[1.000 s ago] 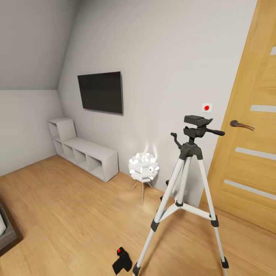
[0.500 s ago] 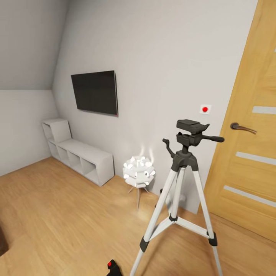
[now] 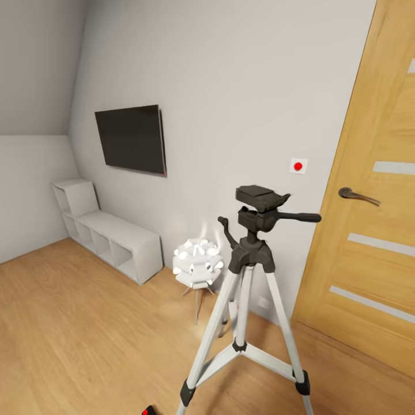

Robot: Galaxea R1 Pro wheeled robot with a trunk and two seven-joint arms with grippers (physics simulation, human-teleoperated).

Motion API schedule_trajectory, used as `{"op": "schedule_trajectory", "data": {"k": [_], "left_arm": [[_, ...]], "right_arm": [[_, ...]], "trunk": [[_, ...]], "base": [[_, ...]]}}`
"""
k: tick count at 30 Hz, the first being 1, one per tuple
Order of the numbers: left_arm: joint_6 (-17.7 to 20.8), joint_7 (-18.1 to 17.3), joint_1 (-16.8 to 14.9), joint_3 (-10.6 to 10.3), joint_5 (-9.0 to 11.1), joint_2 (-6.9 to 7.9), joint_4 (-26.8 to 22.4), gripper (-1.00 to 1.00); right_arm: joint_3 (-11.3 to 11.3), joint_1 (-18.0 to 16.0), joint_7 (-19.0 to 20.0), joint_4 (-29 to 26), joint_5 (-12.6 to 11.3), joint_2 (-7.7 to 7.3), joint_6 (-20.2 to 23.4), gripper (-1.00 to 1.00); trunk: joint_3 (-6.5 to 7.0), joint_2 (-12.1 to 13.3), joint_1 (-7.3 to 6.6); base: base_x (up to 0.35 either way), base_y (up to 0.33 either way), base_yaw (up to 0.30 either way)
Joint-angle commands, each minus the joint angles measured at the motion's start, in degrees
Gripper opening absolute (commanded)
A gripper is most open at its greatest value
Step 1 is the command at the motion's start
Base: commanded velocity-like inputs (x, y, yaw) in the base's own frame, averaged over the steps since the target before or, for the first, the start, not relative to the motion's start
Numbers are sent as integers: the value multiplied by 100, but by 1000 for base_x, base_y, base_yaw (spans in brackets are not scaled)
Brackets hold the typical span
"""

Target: Attach the digital camera to the camera tripod in the bedroom.

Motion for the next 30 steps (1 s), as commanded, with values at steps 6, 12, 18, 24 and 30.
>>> {"op": "schedule_trajectory", "data": {"k": [6,12,18,24,30], "left_arm": [[-23,21,1,29,-21,-2,-6,100],[-29,21,1,31,-21,0,-8,100],[-36,21,1,39,-16,3,-14,100],[-38,25,1,40,-9,6,-15,100],[-38,29,1,48,-3,6,-15,100]], "right_arm": [[-5,0,2,-3,57,0,2,100],[-7,0,4,-3,57,0,5,100],[-12,0,5,-3,56,9,5,100],[-15,0,5,-3,55,23,29,100],[-10,0,5,-3,57,34,38,100]], "trunk": [[-4,-2,1],[-4,-2,1],[-4,-2,1],[-4,-2,1],[-4,-2,1]], "base": [[44,-245,0],[10,-72,0],[2,-81,0],[0,-233,0],[0,-271,0]]}}
